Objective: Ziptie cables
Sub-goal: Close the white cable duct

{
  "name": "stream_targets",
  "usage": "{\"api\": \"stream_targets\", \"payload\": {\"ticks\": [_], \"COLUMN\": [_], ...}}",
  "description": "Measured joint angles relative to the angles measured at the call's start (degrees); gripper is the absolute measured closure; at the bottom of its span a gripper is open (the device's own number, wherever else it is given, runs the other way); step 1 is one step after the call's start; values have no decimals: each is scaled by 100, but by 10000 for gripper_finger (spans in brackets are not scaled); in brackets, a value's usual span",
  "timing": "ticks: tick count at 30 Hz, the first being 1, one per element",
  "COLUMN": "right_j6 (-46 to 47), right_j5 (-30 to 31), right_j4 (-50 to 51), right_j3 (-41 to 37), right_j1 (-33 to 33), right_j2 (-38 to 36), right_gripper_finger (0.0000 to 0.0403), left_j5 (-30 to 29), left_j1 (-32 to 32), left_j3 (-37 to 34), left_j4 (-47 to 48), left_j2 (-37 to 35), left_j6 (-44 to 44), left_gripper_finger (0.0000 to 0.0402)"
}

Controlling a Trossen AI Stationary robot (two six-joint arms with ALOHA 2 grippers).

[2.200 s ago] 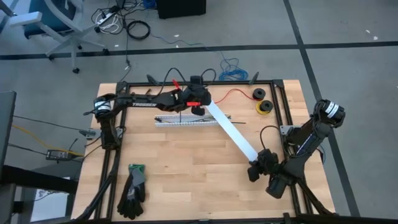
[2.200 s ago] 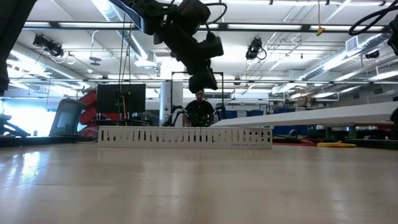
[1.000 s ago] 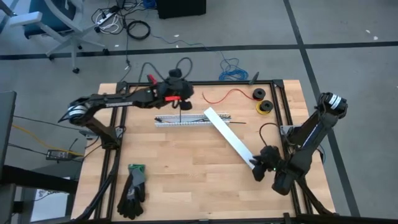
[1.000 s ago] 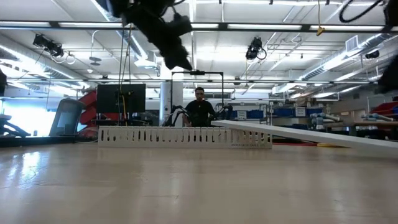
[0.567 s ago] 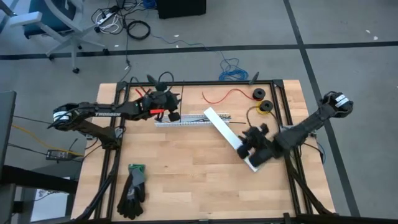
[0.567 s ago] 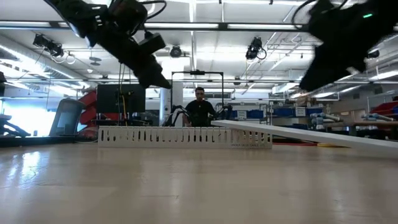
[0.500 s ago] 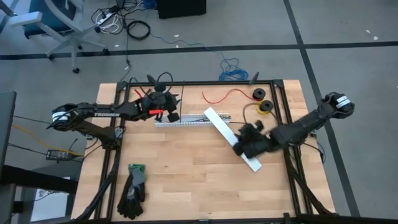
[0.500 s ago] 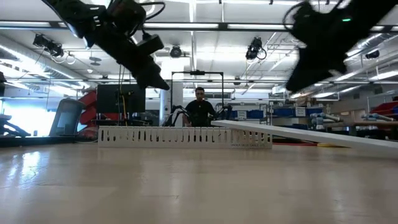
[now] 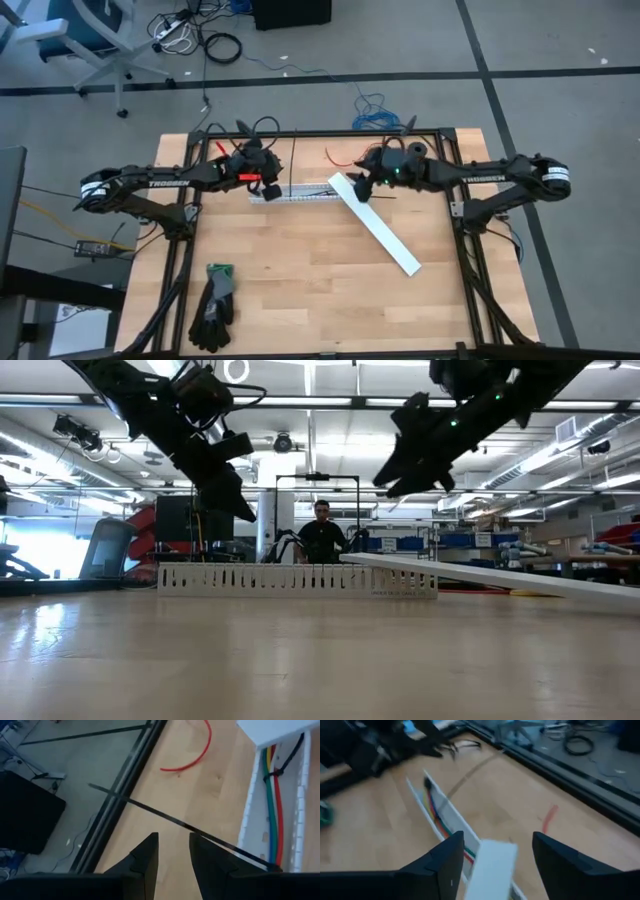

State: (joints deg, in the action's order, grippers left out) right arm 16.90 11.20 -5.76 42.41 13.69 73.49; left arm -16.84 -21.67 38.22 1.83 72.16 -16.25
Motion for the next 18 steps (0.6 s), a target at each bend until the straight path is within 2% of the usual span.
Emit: {"api": "stream_targets", "payload": {"ticks": [3,7,13,18], "right_j6": [-15,-186,-730,-885], "right_j5": [-520,-926,-1228,-811], "right_j4": [-490,38,1767,3363], "right_j3": [180,937,2476,3532], "right_j1": [263,450,475,477], "right_j2": [416,1268,2418,3000], "right_gripper_finger": [162,132,98,94], "left_j5": [0,2,2,66], "left_j1": [-16,-19,-43,-43], "left_j3": [-20,-20,-20,-20], "left_j4": [72,109,139,274], "left_j2": [1,5,9,9], "left_j6": [26,63,183,372], "left_gripper_finger": [282,282,282,282]}}
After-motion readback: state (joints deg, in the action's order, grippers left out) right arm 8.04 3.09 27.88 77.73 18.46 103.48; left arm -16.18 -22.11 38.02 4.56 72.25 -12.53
